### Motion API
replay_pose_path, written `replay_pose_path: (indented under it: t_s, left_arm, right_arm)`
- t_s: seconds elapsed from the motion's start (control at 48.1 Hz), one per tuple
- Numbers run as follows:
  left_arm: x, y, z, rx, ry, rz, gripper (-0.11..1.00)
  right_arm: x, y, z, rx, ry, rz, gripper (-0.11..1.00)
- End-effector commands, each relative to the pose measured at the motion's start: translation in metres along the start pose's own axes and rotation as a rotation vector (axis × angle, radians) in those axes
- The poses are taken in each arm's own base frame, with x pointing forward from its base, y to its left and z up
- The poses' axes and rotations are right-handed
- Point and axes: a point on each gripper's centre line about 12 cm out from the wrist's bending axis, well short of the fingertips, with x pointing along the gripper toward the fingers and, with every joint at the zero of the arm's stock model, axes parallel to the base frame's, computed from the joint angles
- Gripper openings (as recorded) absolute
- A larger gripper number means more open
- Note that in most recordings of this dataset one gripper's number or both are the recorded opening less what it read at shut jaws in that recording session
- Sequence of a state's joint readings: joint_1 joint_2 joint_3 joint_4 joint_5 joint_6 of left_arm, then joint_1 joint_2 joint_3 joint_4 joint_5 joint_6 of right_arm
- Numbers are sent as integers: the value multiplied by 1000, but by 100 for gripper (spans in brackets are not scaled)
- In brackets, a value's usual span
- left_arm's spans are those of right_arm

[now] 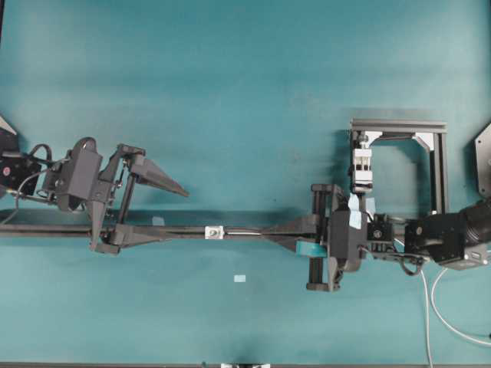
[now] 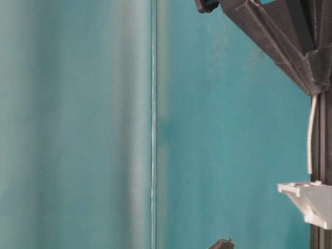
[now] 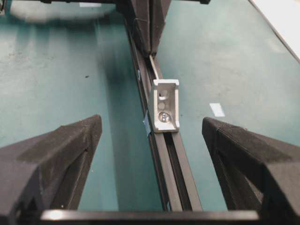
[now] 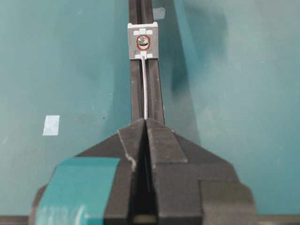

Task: Insert the wire into the hole on the left side and pull it with the left arm.
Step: 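Align the wire tip with the hole in the white bracket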

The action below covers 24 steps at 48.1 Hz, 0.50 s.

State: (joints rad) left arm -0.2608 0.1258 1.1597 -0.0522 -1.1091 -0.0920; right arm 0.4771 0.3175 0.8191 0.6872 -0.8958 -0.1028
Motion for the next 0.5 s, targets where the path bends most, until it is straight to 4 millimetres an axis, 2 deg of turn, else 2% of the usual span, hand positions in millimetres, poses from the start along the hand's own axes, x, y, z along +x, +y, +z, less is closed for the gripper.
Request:
replay_pose_path:
  t_s: [0.0, 0.478]
  left_arm:
    - [2, -1, 5, -1, -21, -4, 80]
    - [3, -2, 6, -1, -24, -4, 80]
  right_arm:
    - [2, 2, 10, 18, -32, 2, 6]
    - [7, 3, 10, 17, -49, -4, 6]
